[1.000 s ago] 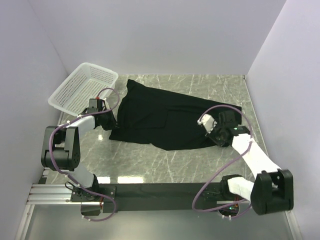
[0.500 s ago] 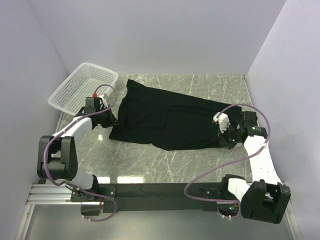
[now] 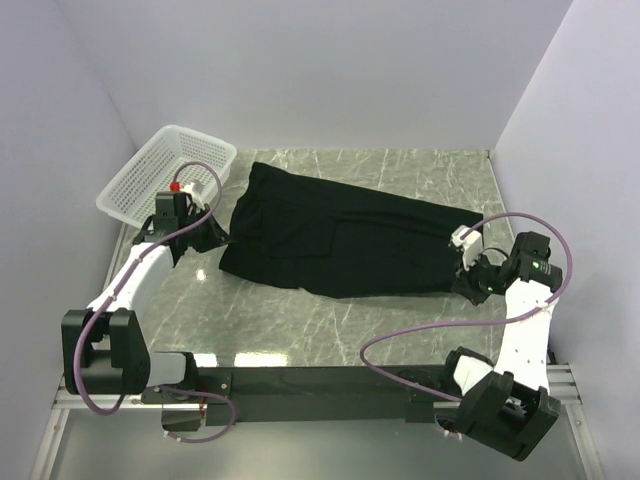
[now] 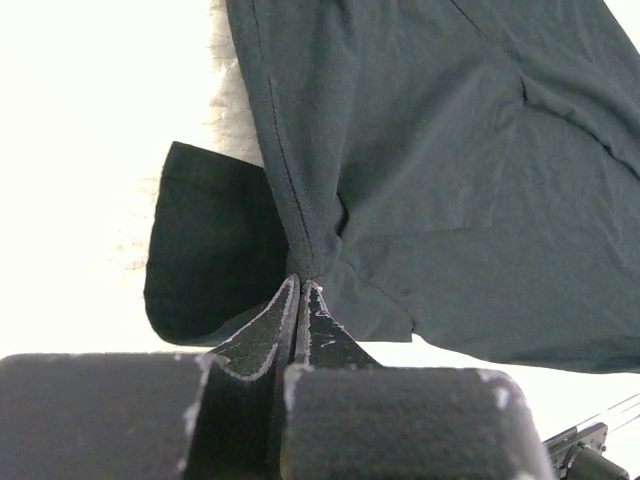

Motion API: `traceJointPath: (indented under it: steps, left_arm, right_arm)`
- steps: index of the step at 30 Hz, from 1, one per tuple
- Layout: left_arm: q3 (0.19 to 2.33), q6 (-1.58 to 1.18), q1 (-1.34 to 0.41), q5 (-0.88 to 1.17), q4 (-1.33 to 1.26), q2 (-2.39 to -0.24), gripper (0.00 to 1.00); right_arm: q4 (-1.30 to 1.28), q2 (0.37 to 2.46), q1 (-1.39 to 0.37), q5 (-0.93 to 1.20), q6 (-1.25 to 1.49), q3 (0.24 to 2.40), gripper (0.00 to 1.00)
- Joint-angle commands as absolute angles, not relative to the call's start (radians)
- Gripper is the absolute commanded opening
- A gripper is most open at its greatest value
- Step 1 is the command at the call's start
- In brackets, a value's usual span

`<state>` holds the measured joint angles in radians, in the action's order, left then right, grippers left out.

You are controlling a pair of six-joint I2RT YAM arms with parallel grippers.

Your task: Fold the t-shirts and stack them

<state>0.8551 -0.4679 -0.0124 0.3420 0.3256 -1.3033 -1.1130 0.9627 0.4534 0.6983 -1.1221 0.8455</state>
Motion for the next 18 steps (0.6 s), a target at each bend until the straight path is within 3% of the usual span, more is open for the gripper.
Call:
traceJointPath:
  steps: [1, 8, 18]
  left_arm:
    - [0.877, -0.479, -0.002, 0.328, 0.350, -1.291, 0.01]
    - [0.891, -0.462, -0.002, 0.307, 0.341, -1.370, 0.01]
    - [0.900, -0.492, 0.097, 0.299, 0.331, -1.240, 0.01]
  right_arm:
    - [-1.149, 0.940, 0.485, 0.742, -1.155, 0.870, 0.00]
    - [-1.111, 0.937, 0.495, 0.738, -1.114, 0.871, 0.00]
    - [-1.059, 0.940, 0.572, 0.776, -1.042, 0.952, 0.00]
